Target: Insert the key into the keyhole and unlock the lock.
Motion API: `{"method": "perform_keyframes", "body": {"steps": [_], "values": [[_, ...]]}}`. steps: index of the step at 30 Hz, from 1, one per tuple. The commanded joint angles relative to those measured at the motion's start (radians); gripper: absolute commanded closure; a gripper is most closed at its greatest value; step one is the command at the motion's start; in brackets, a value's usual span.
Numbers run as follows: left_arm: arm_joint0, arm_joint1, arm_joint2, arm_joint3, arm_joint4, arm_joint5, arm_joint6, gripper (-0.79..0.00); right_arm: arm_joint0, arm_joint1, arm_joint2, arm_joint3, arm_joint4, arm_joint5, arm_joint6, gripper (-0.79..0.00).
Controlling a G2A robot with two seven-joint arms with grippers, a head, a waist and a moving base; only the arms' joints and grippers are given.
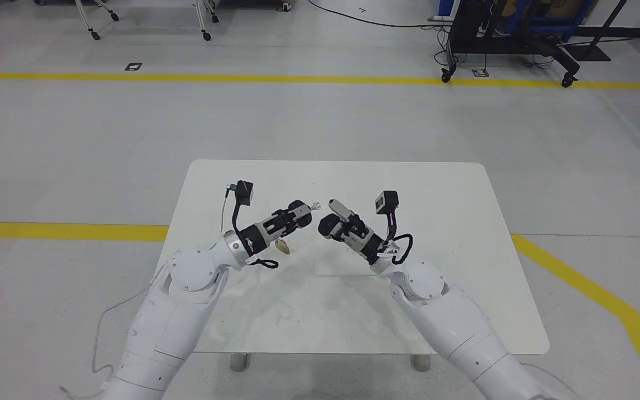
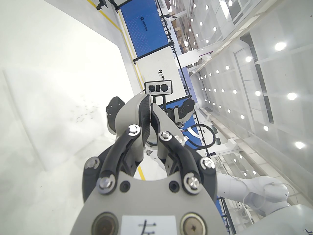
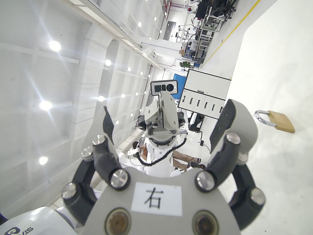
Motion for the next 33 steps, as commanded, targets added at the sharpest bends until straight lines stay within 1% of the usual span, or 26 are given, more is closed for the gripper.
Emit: {"method": "perform_keyframes", "body": {"steps": [1,3,5,7,8,10,15,16,18,20,24,26,27,28,29,30,31,33], "values": [[0.0,0.0,0.0,0.0,0.0,0.0,0.0,0.0,-0.001,0.0,-0.001,-0.001,-0.005,0.001,0.0,-0.785],[0.006,0.001,0.002,-0.01,0.011,-0.003,0.005,0.0,0.006,0.002,-0.005,-0.012,-0.093,-0.035,0.018,-0.785],[0.014,0.001,0.006,-0.019,0.003,-0.002,-0.006,0.0,0.024,0.009,0.005,0.003,-0.25,-0.103,0.026,-0.785],[0.016,0.002,0.007,-0.023,0.005,-0.005,-0.02,0.0,0.04,0.017,0.028,0.024,-0.321,-0.152,0.052,-0.785],[0.016,0.003,0.007,-0.023,0.002,-0.003,-0.029,0.0,0.046,0.022,0.036,0.031,-0.327,-0.184,0.096,-0.785],[0.015,0.003,0.009,-0.021,-0.018,0.0,-0.056,0.0,0.064,0.035,0.07,0.066,-0.254,-0.228,0.212,-0.785],[-0.009,0.006,0.021,-0.001,-0.085,0.011,-0.195,0.0,0.116,0.071,0.132,0.14,-0.149,-0.321,0.569,-0.785],[-0.016,0.008,0.023,0.002,-0.083,0.004,-0.229,0.0,0.121,0.076,0.139,0.151,-0.102,-0.316,0.616,-0.785],[-0.022,0.011,0.024,0.008,-0.076,-0.015,-0.265,0.0,0.129,0.086,0.145,0.156,0.005,-0.242,0.69,-0.785],[-0.027,0.015,0.026,0.008,-0.036,-0.041,-0.284,0.0,0.137,0.094,0.155,0.179,0.064,-0.189,0.743,-0.785],[-0.029,0.016,0.039,0.005,-0.042,-0.081,-0.315,0.0,0.146,0.097,0.135,0.191,0.134,-0.12,0.812,-0.785],[-0.031,0.017,0.045,0.004,-0.037,-0.101,-0.333,0.0,0.154,0.095,0.113,0.207,0.124,-0.112,0.82,-0.69],[-0.031,0.018,0.046,0.004,-0.036,-0.108,-0.34,0.0,0.158,0.093,0.105,0.218,0.123,-0.113,0.819,-0.656],[-0.032,0.019,0.047,0.004,-0.032,-0.113,-0.347,0.0,0.163,0.092,0.098,0.227,0.125,-0.114,0.818,-0.526],[-0.034,0.021,0.049,0.004,-0.021,-0.118,-0.355,0.0,0.166,0.09,0.091,0.235,0.128,-0.115,0.818,-0.483],[-0.035,0.022,0.05,0.003,-0.012,-0.123,-0.364,0.0,0.169,0.089,0.085,0.241,0.133,-0.115,0.817,-0.508],[-0.035,0.024,0.05,0.005,-0.008,-0.122,-0.372,0.0,0.172,0.088,0.08,0.248,0.136,-0.117,0.815,-0.511],[-0.037,0.027,0.05,0.005,-0.003,-0.123,-0.393,0.0,0.176,0.087,0.072,0.256,0.139,-0.118,0.815,-0.566]]}}
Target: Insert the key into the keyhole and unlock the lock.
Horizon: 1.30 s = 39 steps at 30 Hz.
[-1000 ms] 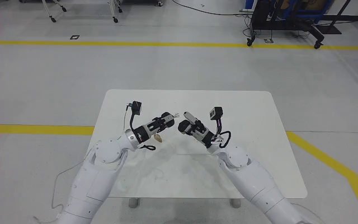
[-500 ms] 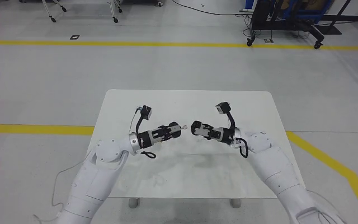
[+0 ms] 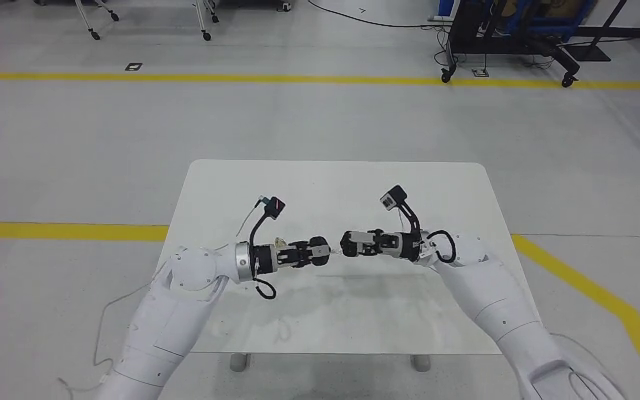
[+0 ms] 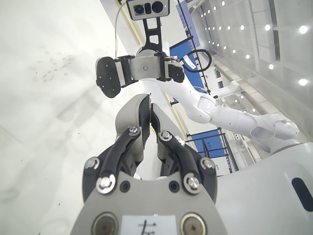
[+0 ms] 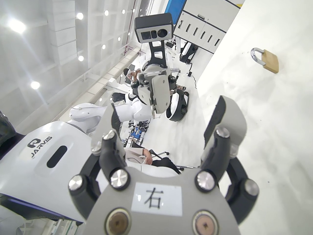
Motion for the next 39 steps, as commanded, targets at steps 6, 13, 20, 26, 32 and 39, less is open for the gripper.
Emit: {"method": "perform_keyframes", "body": {"steps": [6,13,20,26,32,39], "values": [[-0.007,0.007,0.003,0.005,0.015,0.0,-0.021,0.0,0.007,0.002,-0.013,-0.007,-0.01,0.002,0.002,-0.785],[-0.009,0.012,0.014,0.001,0.07,-0.002,-0.002,0.0,0.007,0.002,-0.013,-0.007,-0.01,0.002,0.002,-0.388],[-0.008,0.017,0.019,-0.003,0.079,-0.005,0.012,0.0,0.007,0.002,-0.013,-0.007,-0.01,0.002,0.002,-0.126],[-0.01,0.02,0.025,-0.003,0.077,-0.006,0.016,0.0,0.007,0.002,-0.013,-0.007,-0.01,0.002,0.002,-0.12],[-0.01,0.023,0.029,-0.003,0.077,-0.007,0.024,0.0,0.007,0.002,-0.013,-0.007,-0.01,0.002,0.002,-0.129],[-0.006,0.027,0.028,-0.009,0.074,-0.014,0.046,0.0,0.007,0.002,-0.013,-0.007,-0.01,0.002,0.002,-0.225]]}}
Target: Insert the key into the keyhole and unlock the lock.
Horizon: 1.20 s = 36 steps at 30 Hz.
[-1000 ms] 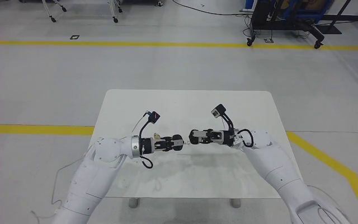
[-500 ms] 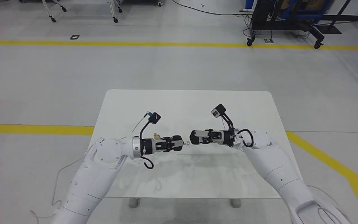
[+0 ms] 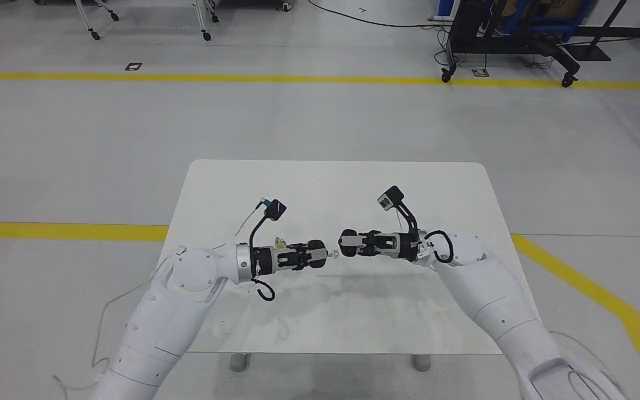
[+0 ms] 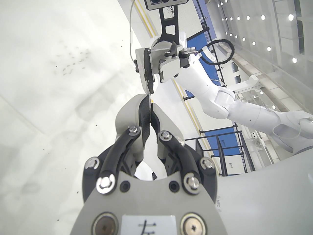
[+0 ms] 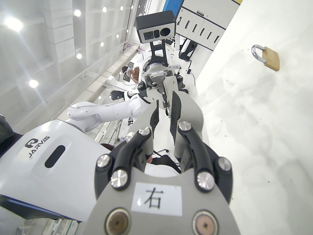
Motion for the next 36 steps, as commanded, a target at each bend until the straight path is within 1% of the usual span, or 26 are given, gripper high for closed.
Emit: {"method": "perform_keyframes", "body": {"steps": [1,5,6,8,10,11,14,20,24,26,29,30,36], "values": [[0.002,0.001,0.002,-0.003,-0.006,-0.004,0.002,0.0,0.0,0.0,0.0,0.0,0.0,0.0,0.0,-0.243],[0.002,0.003,0.001,-0.003,-0.01,-0.008,0.006,0.0,0.0,0.0,0.0,0.0,0.0,0.0,0.0,-0.299],[0.002,0.004,0.001,-0.003,-0.011,-0.008,0.006,0.0,0.0,0.0,0.0,0.0,0.0,0.0,0.0,-0.292],[0.002,0.005,0.001,-0.004,-0.01,-0.008,0.009,0.0,0.0,0.0,0.0,0.0,0.0,0.0,0.0,-0.249],[0.003,0.006,0.002,-0.004,-0.008,-0.007,0.014,0.0,0.0,0.0,0.0,0.0,0.0,0.0,0.0,-0.252],[0.002,0.006,0.002,-0.004,-0.006,-0.006,0.016,0.0,-0.002,0.0,0.0,-0.003,-0.001,0.003,-0.006,-0.271],[0.003,0.007,0.005,-0.006,-0.005,-0.008,0.021,0.0,-0.021,0.002,-0.002,-0.047,-0.034,0.017,-0.037,-0.271],[0.002,0.009,0.01,-0.005,-0.005,-0.009,0.027,0.0,-0.047,0.007,0.002,-0.098,-0.056,0.033,-0.042,-0.302],[0.001,0.011,0.012,-0.005,-0.004,-0.009,0.031,0.0,-0.055,0.009,0.006,-0.111,-0.061,0.038,-0.044,-0.289],[0.0,0.012,0.011,-0.005,-0.005,-0.009,0.033,0.0,-0.058,0.01,0.007,-0.115,-0.062,0.039,-0.043,-0.262],[0.0,0.013,0.012,-0.005,-0.006,-0.007,0.034,0.0,-0.06,0.012,0.01,-0.119,-0.065,0.038,-0.04,-0.077],[0.0,0.014,0.013,-0.005,-0.007,-0.007,0.033,0.0,-0.061,0.012,0.011,-0.12,-0.066,0.039,-0.04,-0.003],[-0.002,0.016,0.016,-0.006,-0.005,-0.007,0.036,0.0,-0.064,0.013,0.009,-0.126,-0.066,0.043,-0.027,0.0]]}}
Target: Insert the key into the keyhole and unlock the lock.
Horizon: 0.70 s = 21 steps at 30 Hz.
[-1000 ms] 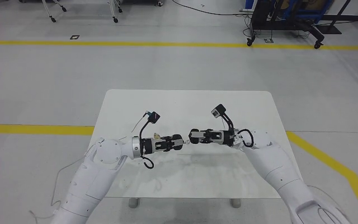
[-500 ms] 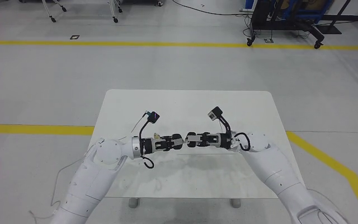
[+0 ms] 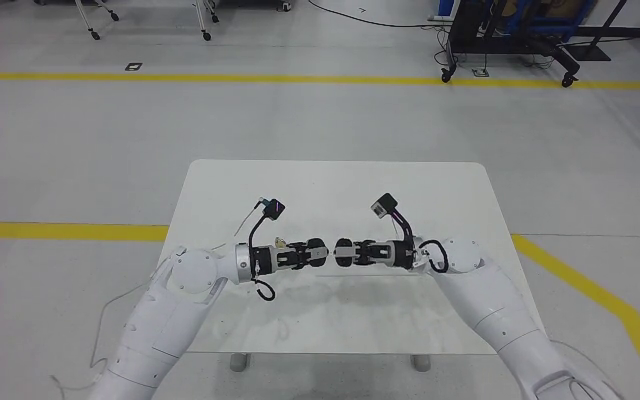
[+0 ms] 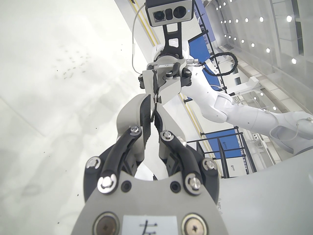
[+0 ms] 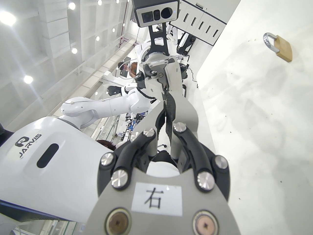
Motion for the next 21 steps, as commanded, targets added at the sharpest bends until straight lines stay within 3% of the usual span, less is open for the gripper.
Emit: {"method": "perform_keyframes", "body": {"steps": [1,7,8,9,21], "values": [[0.0,0.001,0.001,-0.001,0.0,0.0,0.001,0.0,-0.001,0.0,-0.001,0.0,0.002,0.001,0.003,0.0],[0.0,0.003,0.004,0.0,-0.006,0.0,0.003,0.0,-0.001,0.0,-0.001,0.0,-0.002,-0.003,-0.001,0.0],[0.001,0.003,0.003,0.0,-0.013,0.001,0.011,-0.231,-0.002,0.0,-0.001,-0.001,-0.002,-0.003,-0.003,0.0],[0.001,0.003,0.002,-0.001,-0.015,0.003,0.014,-0.785,-0.002,0.001,0.0,0.001,-0.005,-0.002,-0.008,0.0],[0.007,0.009,-0.024,-0.01,0.036,-0.006,0.109,-0.785,0.01,0.006,0.028,0.028,-0.009,-0.018,-0.023,0.0]]}}
